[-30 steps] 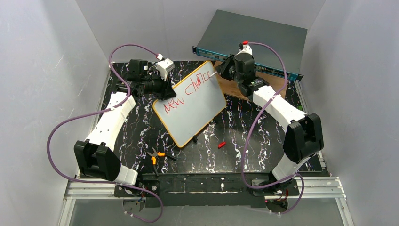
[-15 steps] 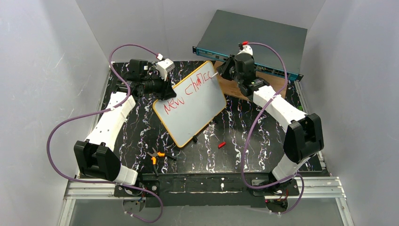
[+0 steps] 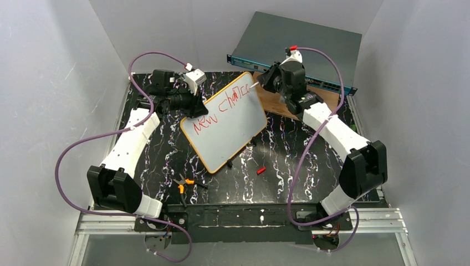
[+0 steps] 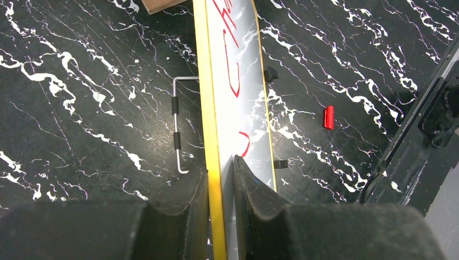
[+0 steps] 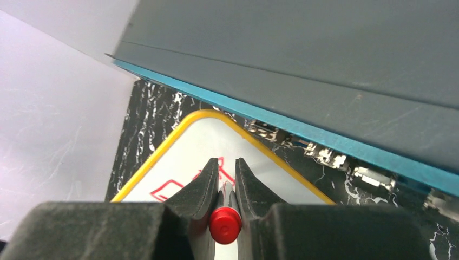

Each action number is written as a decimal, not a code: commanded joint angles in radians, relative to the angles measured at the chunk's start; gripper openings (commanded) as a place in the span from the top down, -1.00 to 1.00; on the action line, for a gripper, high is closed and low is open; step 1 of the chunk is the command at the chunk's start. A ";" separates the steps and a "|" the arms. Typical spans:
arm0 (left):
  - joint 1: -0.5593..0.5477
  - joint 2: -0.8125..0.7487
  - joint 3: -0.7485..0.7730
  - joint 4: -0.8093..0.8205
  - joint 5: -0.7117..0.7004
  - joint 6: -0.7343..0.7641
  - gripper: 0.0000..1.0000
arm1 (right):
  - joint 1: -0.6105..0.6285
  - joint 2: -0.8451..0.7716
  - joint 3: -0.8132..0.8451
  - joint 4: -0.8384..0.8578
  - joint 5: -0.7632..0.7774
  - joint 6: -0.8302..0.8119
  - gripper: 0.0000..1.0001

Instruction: Write a sentence on the whiteboard

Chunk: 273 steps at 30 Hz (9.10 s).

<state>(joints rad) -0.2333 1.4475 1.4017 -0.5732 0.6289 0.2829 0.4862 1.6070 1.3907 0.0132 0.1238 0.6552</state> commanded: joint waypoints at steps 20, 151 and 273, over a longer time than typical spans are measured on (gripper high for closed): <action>-0.007 -0.036 0.003 -0.011 -0.029 0.088 1.00 | -0.009 0.023 0.086 0.067 0.091 0.016 0.97; -0.013 -0.057 0.020 -0.044 -0.045 0.125 1.00 | 0.065 -0.003 -0.050 0.079 0.100 0.083 0.97; -0.016 -0.072 -0.062 -0.030 -0.195 -0.039 1.00 | 0.492 -0.125 -0.510 0.589 0.040 0.137 0.97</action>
<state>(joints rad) -0.2447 1.3647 1.3323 -0.5484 0.5137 0.1825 0.9623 1.4609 0.8562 0.5282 0.1452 0.7712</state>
